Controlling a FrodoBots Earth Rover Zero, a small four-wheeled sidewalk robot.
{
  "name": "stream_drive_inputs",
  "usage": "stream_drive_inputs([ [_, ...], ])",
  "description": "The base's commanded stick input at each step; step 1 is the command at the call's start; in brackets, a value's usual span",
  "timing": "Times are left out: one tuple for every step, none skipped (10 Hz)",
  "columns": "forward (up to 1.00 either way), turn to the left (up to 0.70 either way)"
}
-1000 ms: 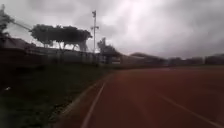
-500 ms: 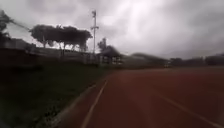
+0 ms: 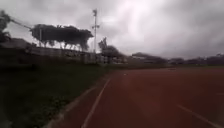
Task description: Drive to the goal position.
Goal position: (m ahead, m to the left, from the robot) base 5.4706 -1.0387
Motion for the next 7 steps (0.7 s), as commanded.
stream_drive_inputs([
  [0.7,0.0],
  [0.7,0.0],
  [0.7,0.0],
  [0.7,0.0],
  [0.7,0.0],
  [0.7,0.0],
  [0.7,0.0],
])
